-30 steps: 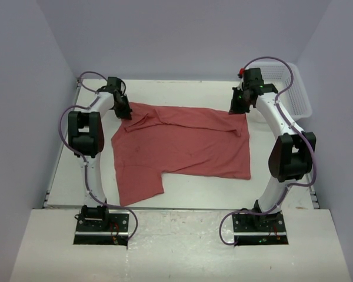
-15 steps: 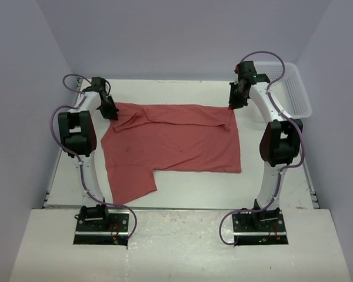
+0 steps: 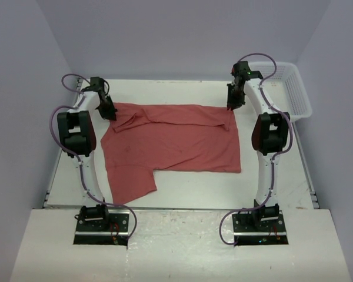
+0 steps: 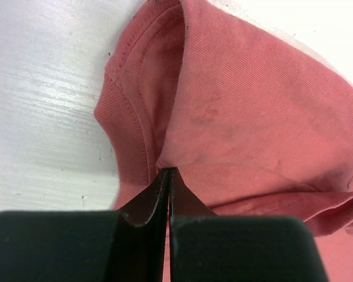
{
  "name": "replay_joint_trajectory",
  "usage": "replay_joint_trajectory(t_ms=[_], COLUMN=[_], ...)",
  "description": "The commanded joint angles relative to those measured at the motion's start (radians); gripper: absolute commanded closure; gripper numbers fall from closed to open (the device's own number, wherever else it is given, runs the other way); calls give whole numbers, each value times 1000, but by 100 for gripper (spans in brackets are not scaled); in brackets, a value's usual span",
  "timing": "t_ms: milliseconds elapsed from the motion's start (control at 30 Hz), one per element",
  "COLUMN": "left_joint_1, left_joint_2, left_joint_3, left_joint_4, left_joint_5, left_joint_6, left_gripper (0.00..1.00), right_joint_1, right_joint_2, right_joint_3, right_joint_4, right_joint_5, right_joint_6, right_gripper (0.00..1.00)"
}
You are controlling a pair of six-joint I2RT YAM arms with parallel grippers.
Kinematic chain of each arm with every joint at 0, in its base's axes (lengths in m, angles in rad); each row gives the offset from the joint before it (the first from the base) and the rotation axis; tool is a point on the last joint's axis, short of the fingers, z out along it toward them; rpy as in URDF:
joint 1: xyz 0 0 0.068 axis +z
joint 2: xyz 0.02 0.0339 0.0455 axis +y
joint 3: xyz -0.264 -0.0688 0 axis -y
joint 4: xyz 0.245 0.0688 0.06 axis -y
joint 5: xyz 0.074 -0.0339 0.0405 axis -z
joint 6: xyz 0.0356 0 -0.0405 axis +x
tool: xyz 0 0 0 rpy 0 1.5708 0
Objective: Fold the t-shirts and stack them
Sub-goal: Fold the flattened tshirt in 1/3 of the way
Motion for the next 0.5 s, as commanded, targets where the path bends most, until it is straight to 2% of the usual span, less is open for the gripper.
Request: replay_joint_trajectory(t_ms=[0,133,167,233,467], left_joint_1=[13,13,11,5,-22], left_joint_2=[-37,-63,-72,-109,-152], left_joint_3=[-15,-41,-50,-79,-73], left_joint_4=[8,19,26,66,91], left_joint_5=[32,40,49,95,203], left_joint_6=[-3,-12,-17,-20,-31], left_gripper=[100,100,100,100,100], right_joint_1=[-10,-12,-15,-19,-38], right_joint_2=[34,49,52,58,77], right_joint_3=[38,35,35,35,58], right_joint_4=[-36,-31,-31,-31,-33], right_joint_5=[20,49,52,58,43], right_joint_6=[-6,-9,-11,-12,-26], right_gripper=[78,69,64,61,60])
